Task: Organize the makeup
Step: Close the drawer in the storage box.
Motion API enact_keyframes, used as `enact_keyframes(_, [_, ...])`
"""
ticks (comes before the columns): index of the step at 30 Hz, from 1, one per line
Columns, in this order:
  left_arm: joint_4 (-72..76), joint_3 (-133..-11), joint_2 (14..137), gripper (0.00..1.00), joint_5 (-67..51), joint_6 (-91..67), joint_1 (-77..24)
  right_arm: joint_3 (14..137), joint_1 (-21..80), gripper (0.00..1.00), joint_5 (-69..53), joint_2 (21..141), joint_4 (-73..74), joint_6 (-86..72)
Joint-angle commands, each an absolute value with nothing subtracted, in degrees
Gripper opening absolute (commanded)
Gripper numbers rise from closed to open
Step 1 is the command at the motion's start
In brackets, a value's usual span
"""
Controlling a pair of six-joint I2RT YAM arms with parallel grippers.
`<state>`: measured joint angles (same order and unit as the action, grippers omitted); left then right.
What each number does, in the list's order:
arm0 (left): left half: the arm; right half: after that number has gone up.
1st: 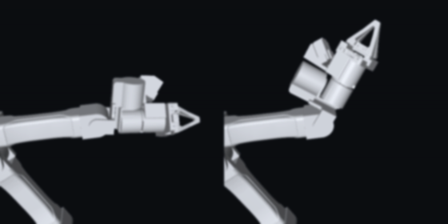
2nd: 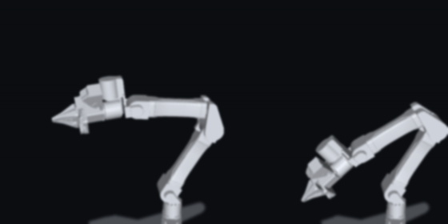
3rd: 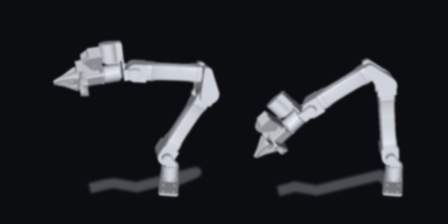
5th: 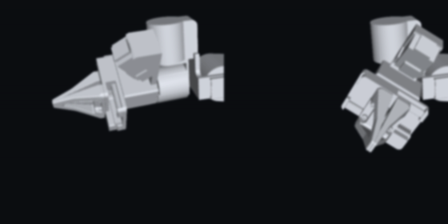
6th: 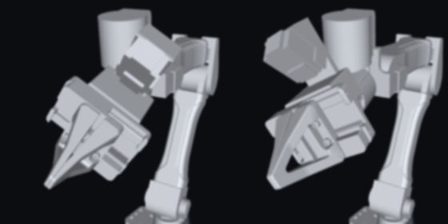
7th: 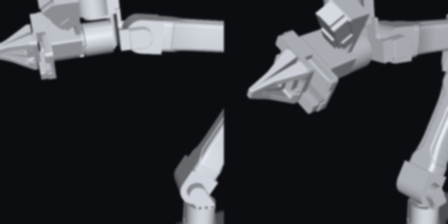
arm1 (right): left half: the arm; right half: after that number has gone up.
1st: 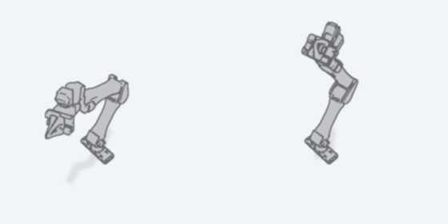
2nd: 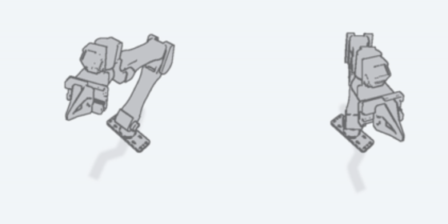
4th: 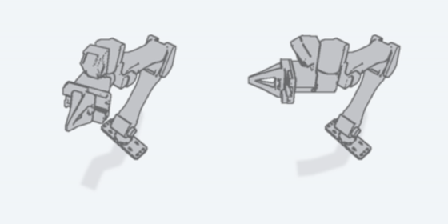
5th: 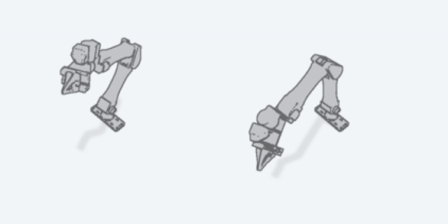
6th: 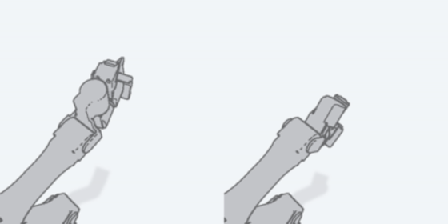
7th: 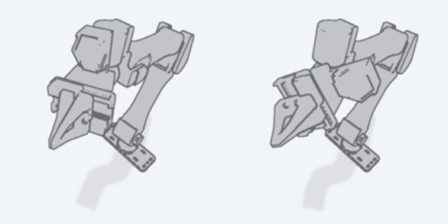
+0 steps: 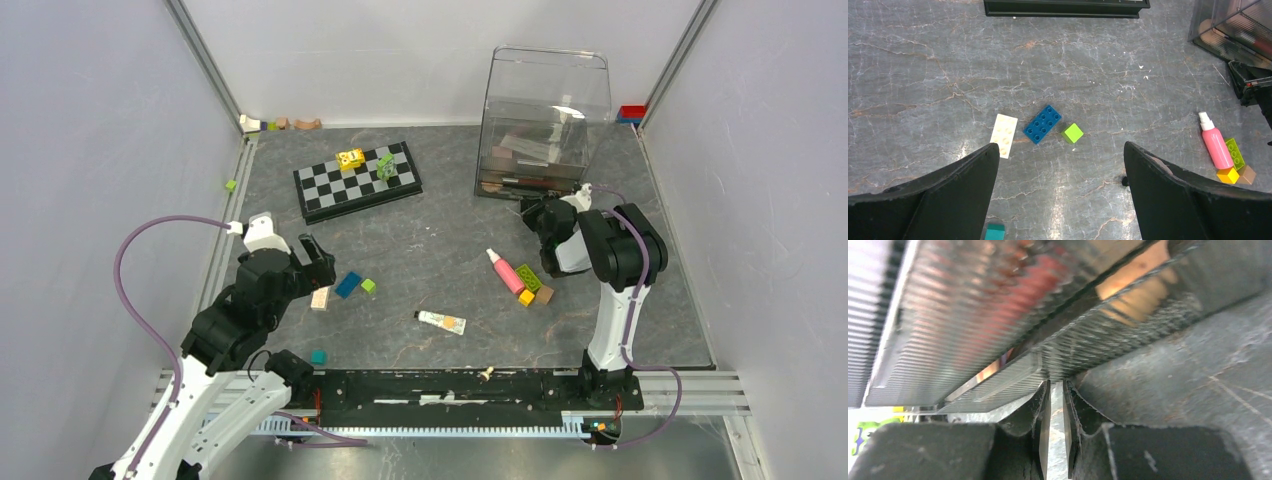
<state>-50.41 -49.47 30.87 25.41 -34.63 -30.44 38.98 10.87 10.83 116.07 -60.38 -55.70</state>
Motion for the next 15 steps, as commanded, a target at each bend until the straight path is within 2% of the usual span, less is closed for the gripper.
enact_keyframes(1, [-48.43, -49.48, 31.44, 1.00, 26.87, -32.81, -30.09, 40.97, 9.20, 0.21, 11.42, 117.58, -61.35, -55.62])
enact_keyframes(15, [-48.44, -49.49, 31.99, 1.00, 26.90, -32.89, -30.06, 40.56, 8.26, 0.23, 8.71, 116.15, -62.76, -52.53])
